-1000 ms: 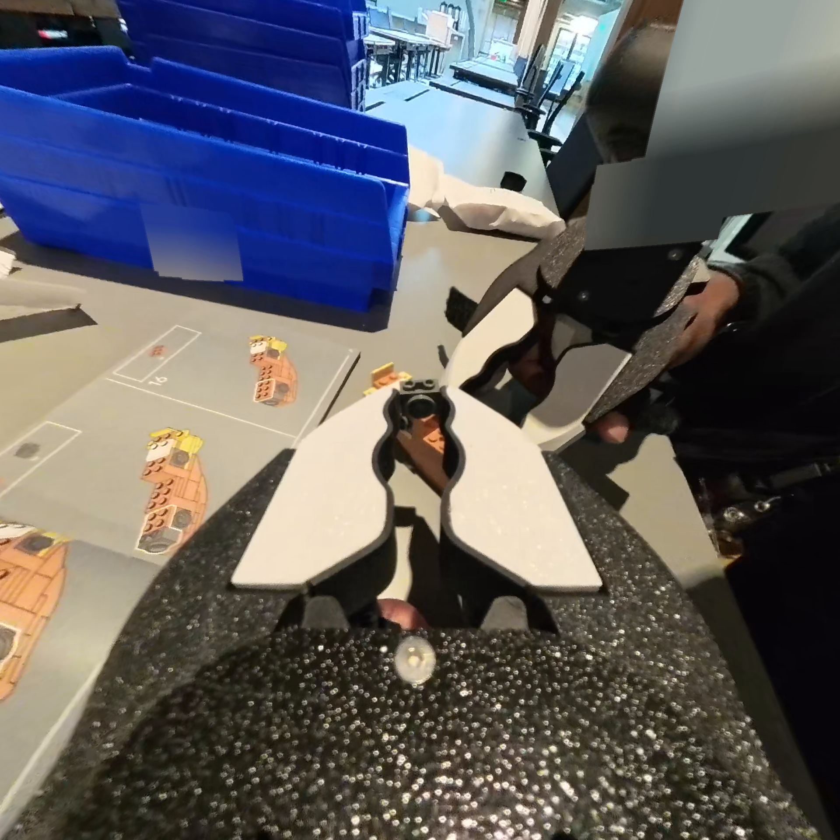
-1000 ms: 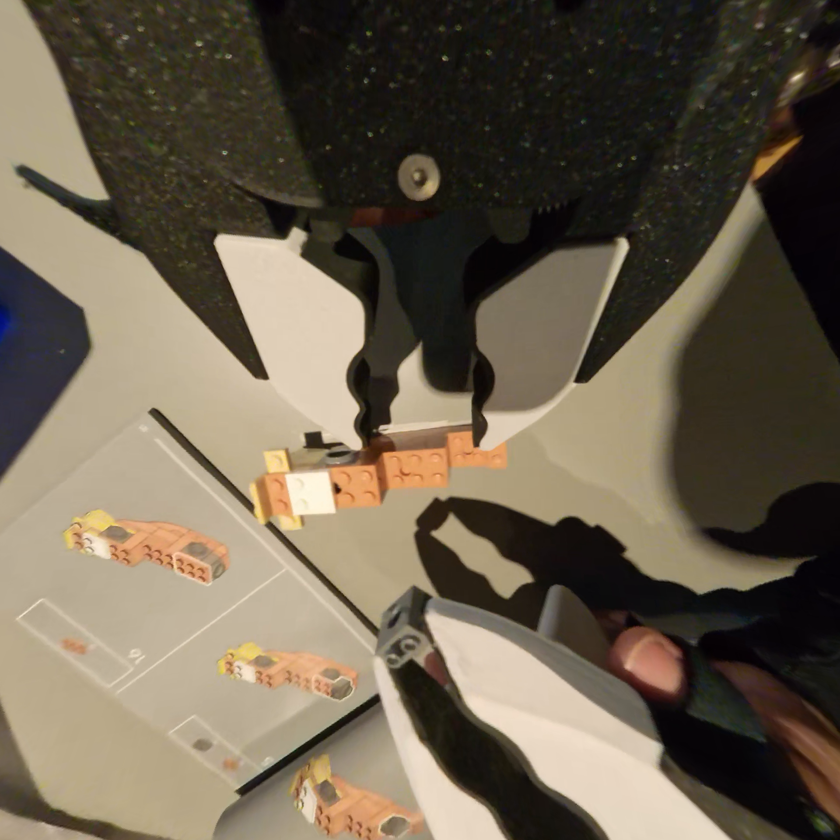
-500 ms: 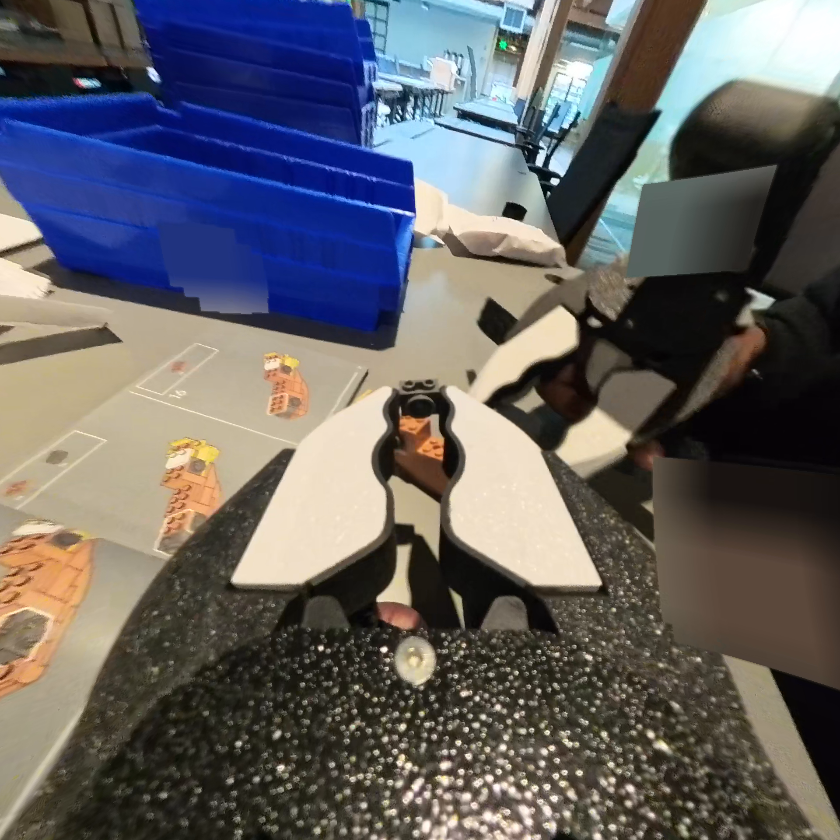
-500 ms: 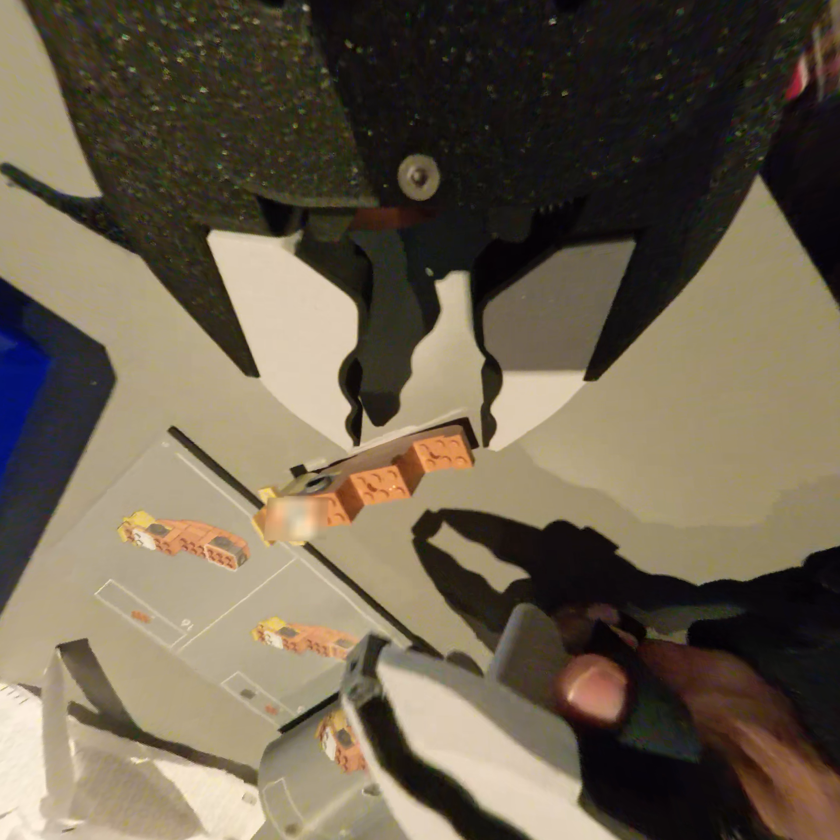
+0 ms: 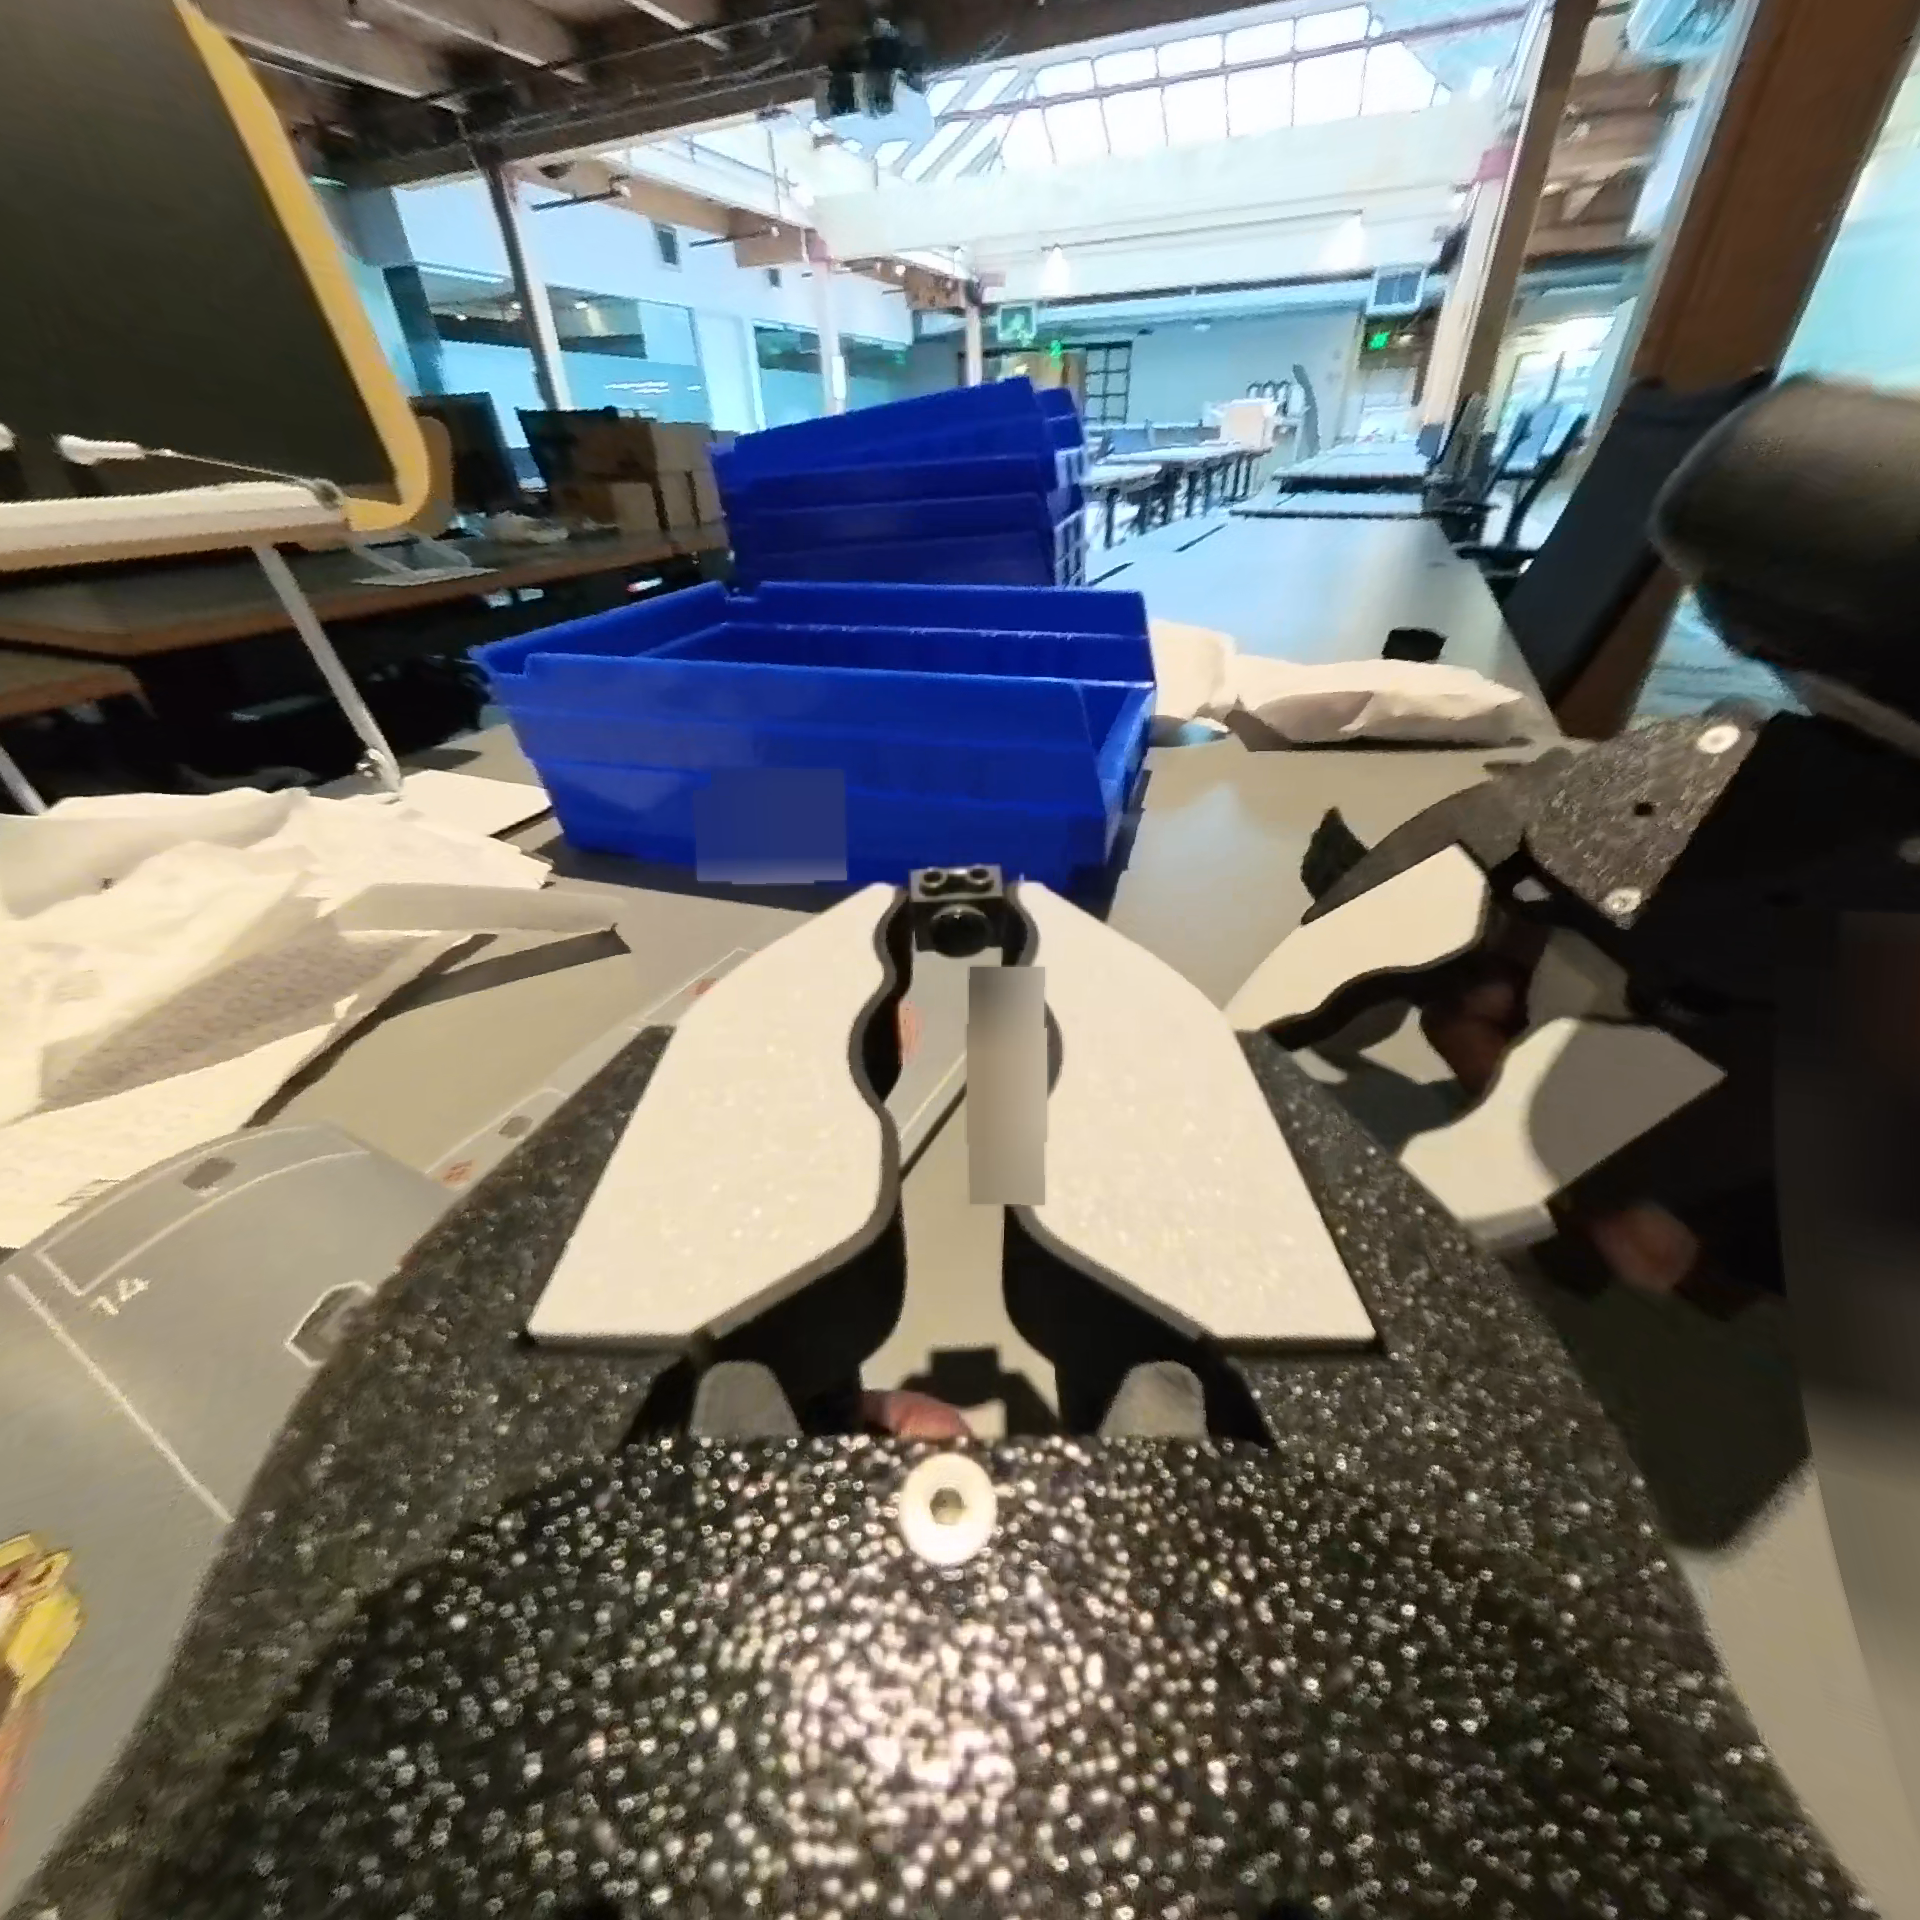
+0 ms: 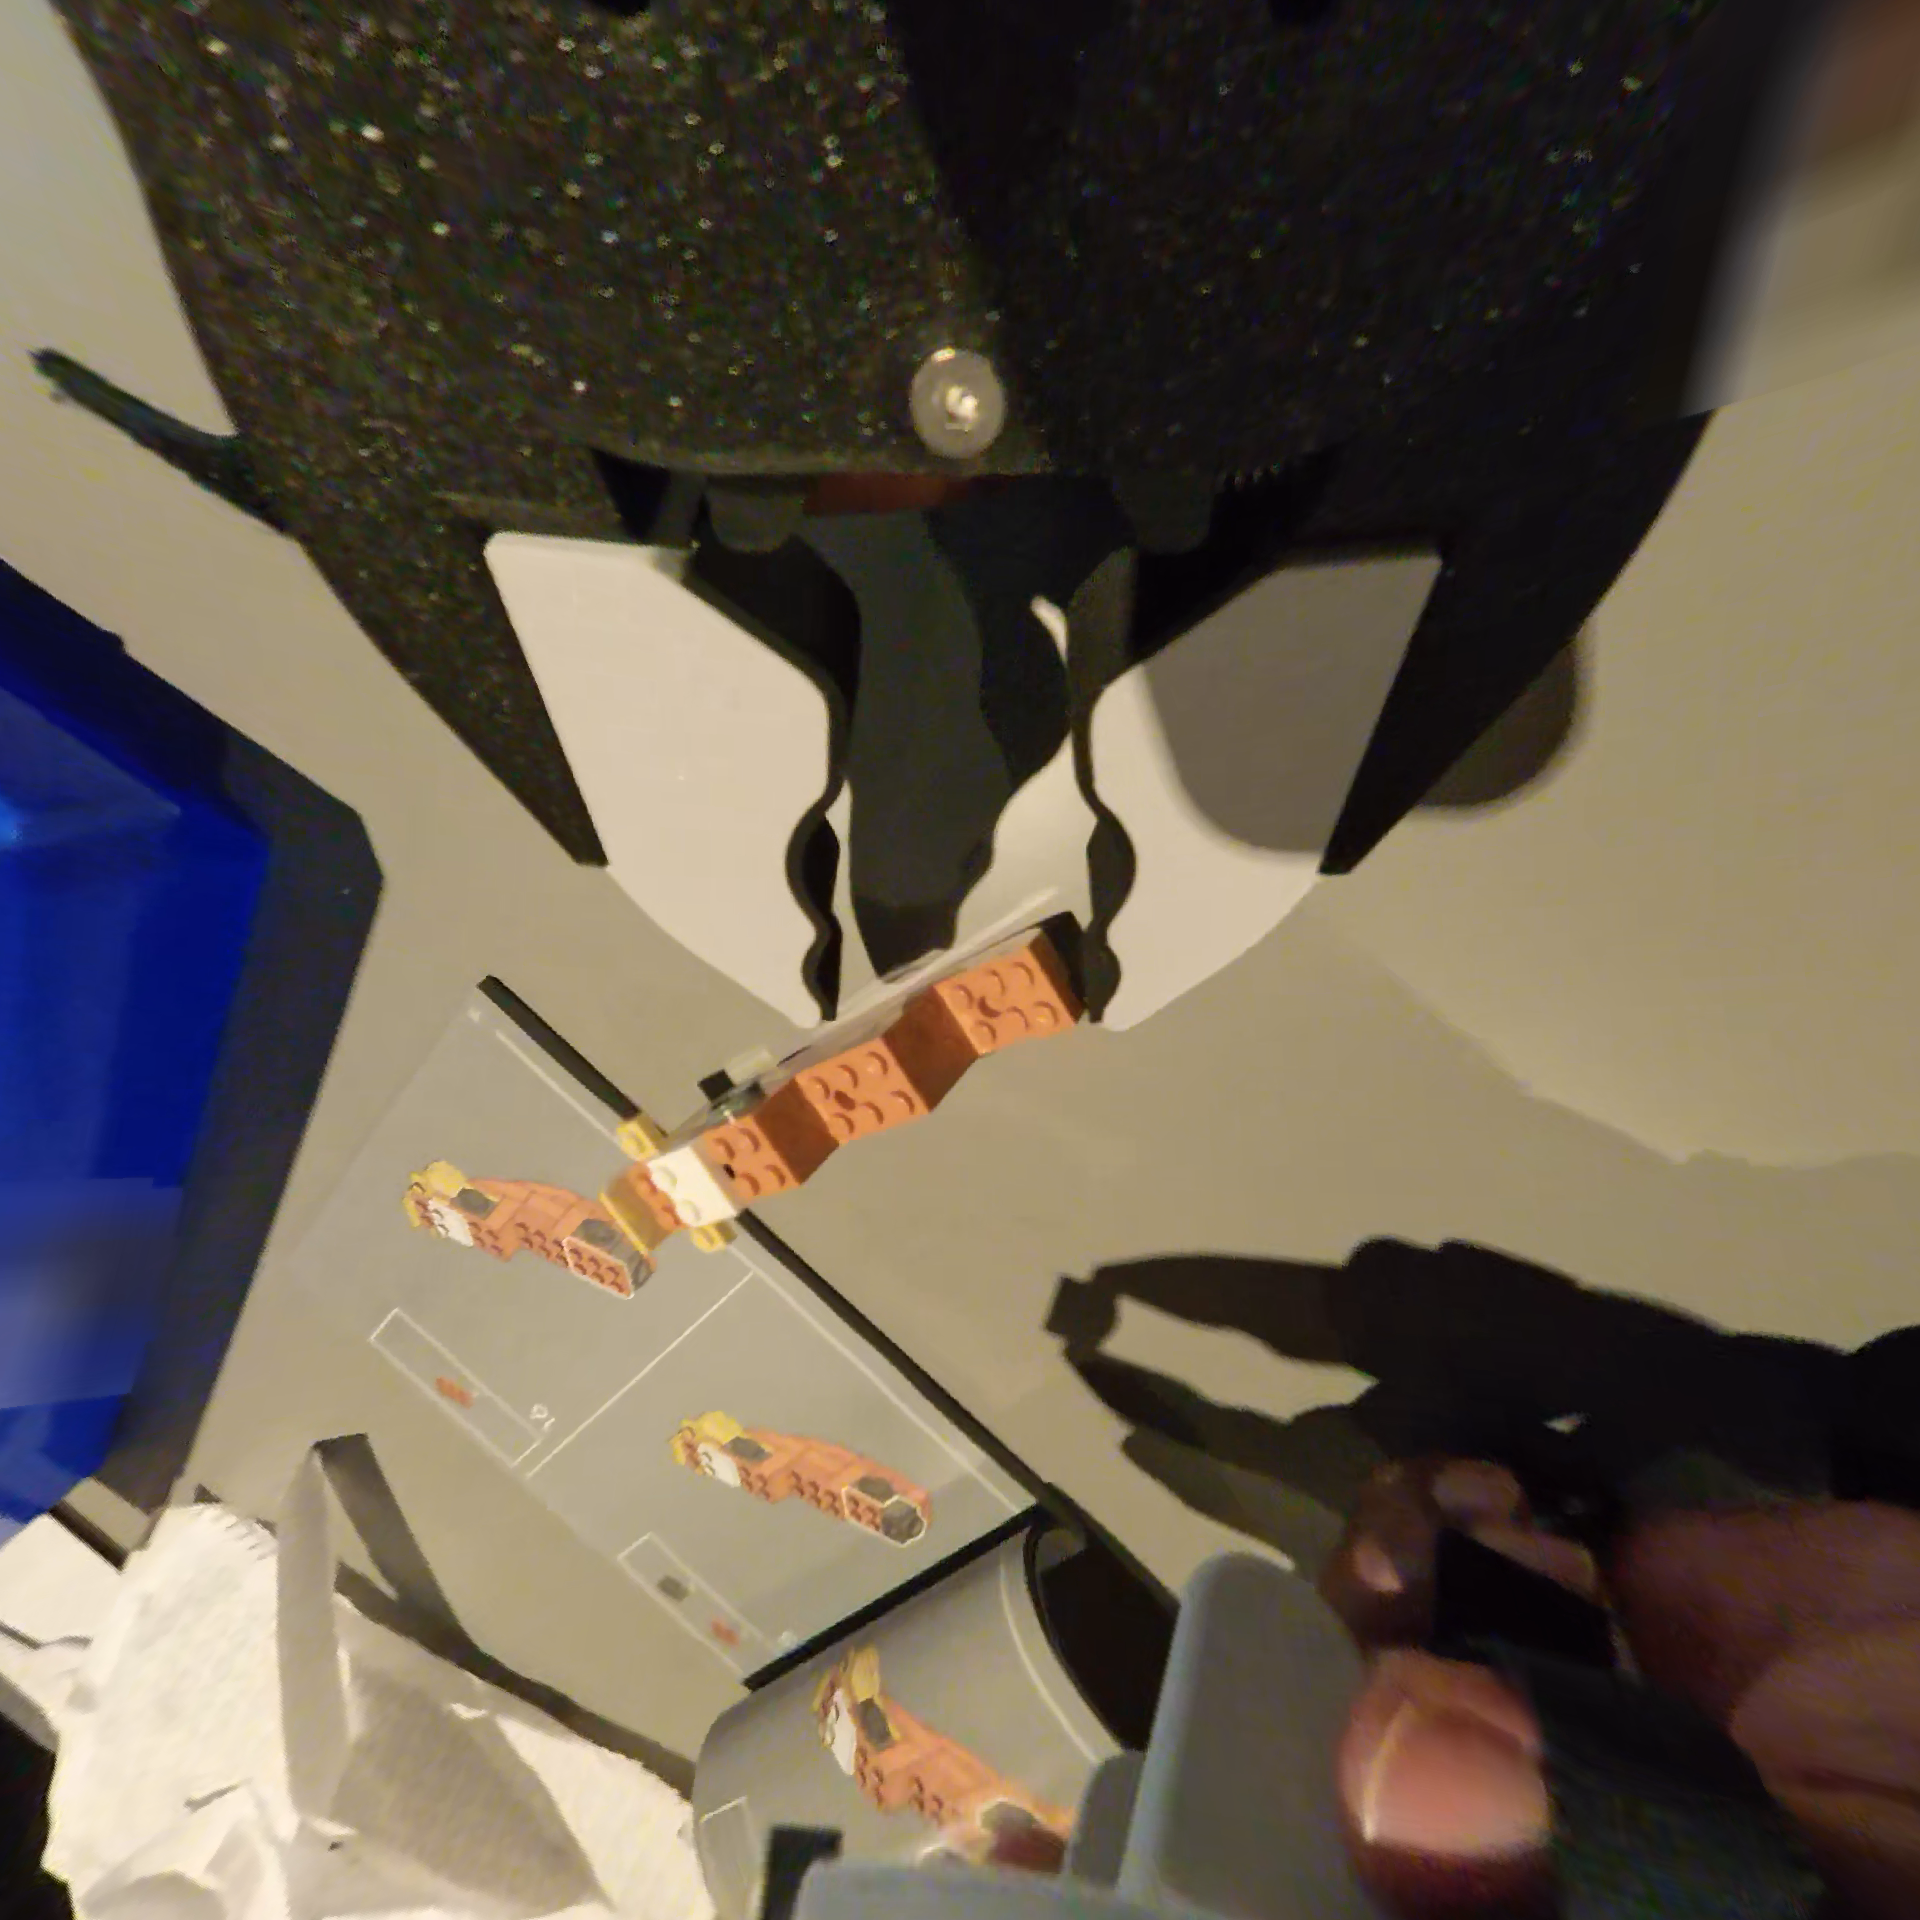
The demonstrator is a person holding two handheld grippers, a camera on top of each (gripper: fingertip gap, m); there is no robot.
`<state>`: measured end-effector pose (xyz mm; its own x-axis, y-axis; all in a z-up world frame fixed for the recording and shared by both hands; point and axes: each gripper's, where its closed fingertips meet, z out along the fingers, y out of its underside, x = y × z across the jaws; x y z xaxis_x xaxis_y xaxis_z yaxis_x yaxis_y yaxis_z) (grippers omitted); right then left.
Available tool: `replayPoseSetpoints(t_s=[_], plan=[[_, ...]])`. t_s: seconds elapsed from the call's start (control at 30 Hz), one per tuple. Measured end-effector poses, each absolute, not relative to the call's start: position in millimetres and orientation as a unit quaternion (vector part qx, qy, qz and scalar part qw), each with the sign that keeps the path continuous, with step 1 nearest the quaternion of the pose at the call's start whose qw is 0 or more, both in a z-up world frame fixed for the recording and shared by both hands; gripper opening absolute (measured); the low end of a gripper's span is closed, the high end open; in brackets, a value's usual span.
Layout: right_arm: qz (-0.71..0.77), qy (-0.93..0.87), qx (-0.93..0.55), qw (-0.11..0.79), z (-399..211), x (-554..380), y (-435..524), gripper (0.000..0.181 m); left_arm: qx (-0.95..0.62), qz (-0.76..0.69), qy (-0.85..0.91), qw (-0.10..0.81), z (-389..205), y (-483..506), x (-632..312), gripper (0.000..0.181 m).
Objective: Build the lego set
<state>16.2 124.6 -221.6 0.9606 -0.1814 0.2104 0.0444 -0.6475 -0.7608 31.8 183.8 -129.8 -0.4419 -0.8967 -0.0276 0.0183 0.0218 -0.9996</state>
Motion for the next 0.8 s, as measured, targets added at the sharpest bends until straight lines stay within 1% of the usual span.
replayPoseSetpoints(t_s=[0.23, 0.37, 0.53, 0.67, 0.8], plan=[[-0.154, 0.054, -0.899, 0.407, -223, 32, 107, 0.036, -0.367, -0.538, 0.635, 0.415, -141, 162, 15, 0.015], [-0.142, 0.056, -0.900, 0.409, -223, 32, 101, 0.036, -0.367, -0.519, 0.634, 0.440, -141, 155, 11, 0.015], [-0.118, 0.041, -0.909, 0.397, -228, 27, 106, 0.036, -0.388, -0.511, 0.626, 0.443, -142, 153, 13, 0.015], [-0.111, 0.038, -0.913, 0.390, -231, 28, 109, 0.023, -0.397, -0.514, 0.619, 0.441, -141, 149, 9, 0.015], [-0.115, 0.034, -0.909, 0.399, -228, 28, 108, 0.021, -0.430, -0.546, 0.587, 0.416, -137, 142, 1, 0.015]])
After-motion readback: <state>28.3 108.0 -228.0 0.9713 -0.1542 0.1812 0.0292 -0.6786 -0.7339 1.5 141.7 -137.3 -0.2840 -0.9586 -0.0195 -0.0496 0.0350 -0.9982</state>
